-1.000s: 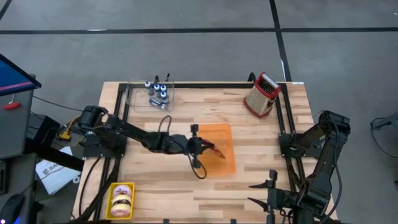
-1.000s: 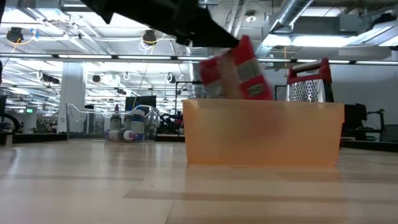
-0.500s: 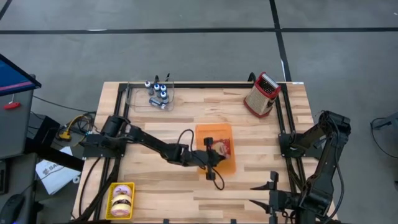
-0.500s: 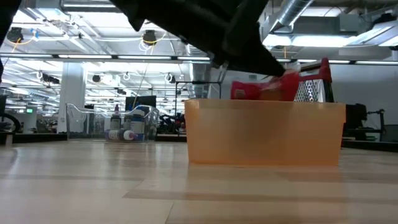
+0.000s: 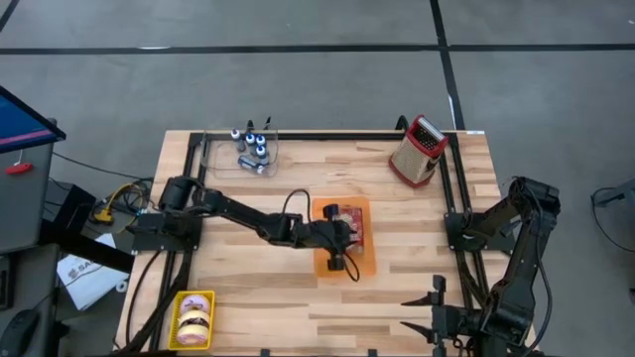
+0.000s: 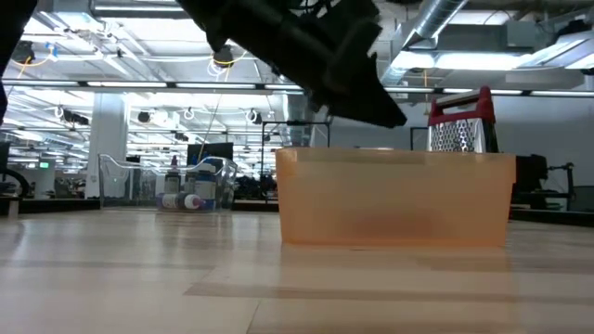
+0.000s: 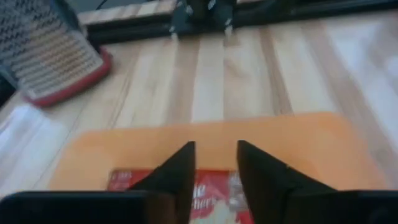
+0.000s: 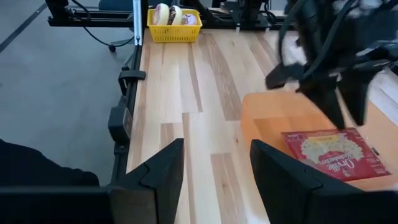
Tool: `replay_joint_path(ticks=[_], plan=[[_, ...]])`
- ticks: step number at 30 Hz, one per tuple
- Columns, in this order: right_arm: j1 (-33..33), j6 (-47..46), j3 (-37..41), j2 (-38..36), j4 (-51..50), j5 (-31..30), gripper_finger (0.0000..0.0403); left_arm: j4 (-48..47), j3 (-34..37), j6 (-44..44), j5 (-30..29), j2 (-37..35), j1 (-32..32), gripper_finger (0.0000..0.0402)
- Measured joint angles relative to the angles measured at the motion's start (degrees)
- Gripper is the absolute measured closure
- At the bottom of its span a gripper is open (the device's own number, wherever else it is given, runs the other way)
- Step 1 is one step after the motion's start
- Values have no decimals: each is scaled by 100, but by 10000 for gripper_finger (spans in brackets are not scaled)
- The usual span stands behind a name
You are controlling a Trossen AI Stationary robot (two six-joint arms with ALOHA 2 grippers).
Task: Pick & Place Food Item
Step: Return to Home Position
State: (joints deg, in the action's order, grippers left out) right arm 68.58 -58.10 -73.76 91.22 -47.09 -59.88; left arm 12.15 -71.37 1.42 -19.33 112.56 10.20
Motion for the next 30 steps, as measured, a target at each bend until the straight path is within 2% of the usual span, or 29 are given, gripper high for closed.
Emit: replay_joint_path(ticks=[2,5,9,12,16,20,23,28,30], plan=[[4,-27,0,0,-12,-1,226,-251,2,127,218,-227,-58,264],[4,-29,0,0,-41,-2,226,-784,4,369,94,-833,-92,225],[9,-40,2,0,-68,-46,226,-1053,490,525,129,-2007,-150,199],[120,-41,2,0,-68,-159,226,-969,1318,558,158,-3087,-151,195],[406,8,2,0,-189,-614,226,-466,2895,476,269,-4670,-139,200],[623,-93,7,0,-582,-1042,226,1042,4654,710,1143,-6122,-193,206],[647,-399,7,0,-890,-1267,226,2028,5784,659,1565,-6971,-359,211],[466,-975,7,0,-1298,-1333,226,2524,7068,241,1764,-7955,-643,218],[395,-989,7,0,-1300,-1361,226,2277,7082,129,2015,-8204,-680,218]])
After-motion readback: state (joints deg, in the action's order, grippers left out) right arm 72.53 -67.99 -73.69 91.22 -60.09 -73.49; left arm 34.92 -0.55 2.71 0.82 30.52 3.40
